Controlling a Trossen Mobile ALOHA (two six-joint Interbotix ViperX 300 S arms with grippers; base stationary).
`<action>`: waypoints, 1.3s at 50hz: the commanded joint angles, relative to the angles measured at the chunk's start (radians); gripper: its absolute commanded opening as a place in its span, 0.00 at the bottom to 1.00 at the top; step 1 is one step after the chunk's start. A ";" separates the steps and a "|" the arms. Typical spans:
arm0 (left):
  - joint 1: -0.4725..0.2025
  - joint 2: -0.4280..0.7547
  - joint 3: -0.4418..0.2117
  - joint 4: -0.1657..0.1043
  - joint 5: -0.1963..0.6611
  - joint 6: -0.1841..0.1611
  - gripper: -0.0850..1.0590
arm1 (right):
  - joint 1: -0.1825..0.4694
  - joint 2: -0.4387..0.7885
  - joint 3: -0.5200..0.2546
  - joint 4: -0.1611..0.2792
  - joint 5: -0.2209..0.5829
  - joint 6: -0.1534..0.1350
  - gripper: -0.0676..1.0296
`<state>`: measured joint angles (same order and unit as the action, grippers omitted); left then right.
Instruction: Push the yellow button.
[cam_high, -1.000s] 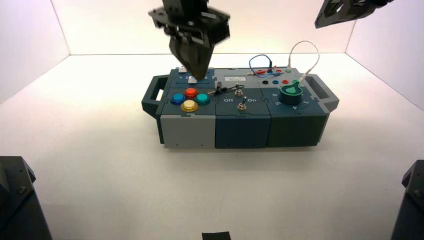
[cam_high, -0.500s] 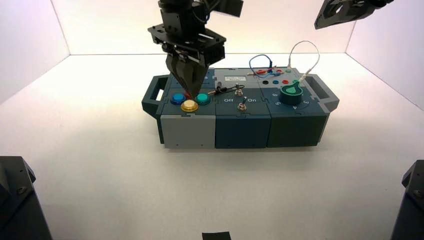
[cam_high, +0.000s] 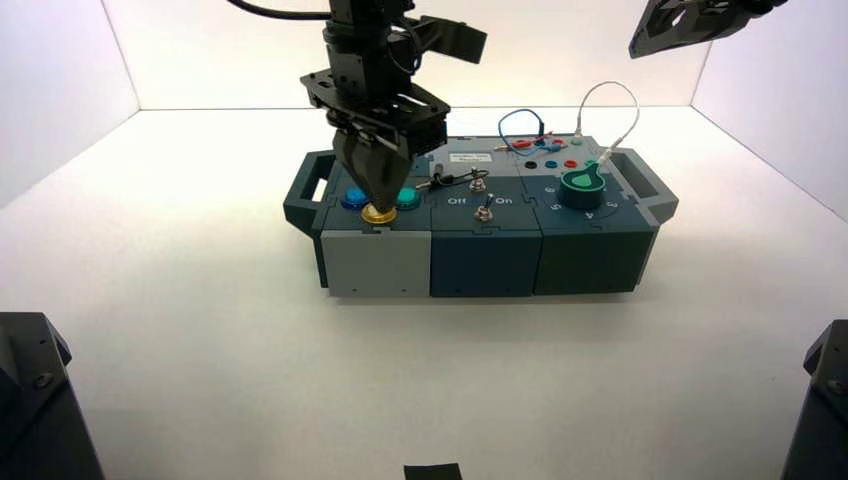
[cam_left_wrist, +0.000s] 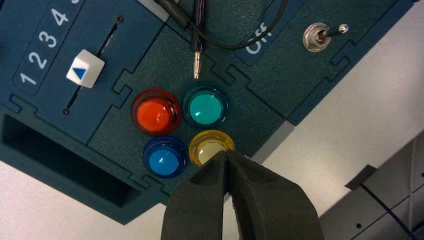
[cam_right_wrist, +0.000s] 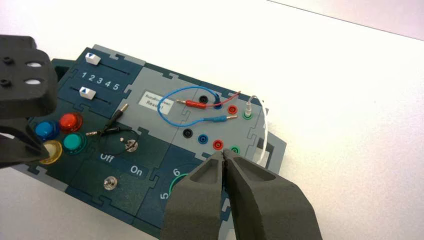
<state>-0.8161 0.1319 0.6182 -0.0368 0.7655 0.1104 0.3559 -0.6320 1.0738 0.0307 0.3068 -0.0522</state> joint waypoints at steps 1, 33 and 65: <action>0.000 0.020 -0.006 0.005 -0.015 0.017 0.05 | 0.002 -0.003 -0.031 -0.002 -0.009 -0.005 0.04; 0.002 -0.189 -0.124 0.005 0.114 0.031 0.05 | 0.002 -0.003 -0.032 0.000 -0.005 -0.003 0.04; 0.060 -0.451 -0.104 0.005 0.069 0.005 0.05 | 0.003 -0.071 -0.038 0.006 -0.002 -0.003 0.04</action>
<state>-0.7762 -0.2424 0.5200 -0.0353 0.8698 0.1243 0.3559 -0.6811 1.0707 0.0322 0.3099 -0.0522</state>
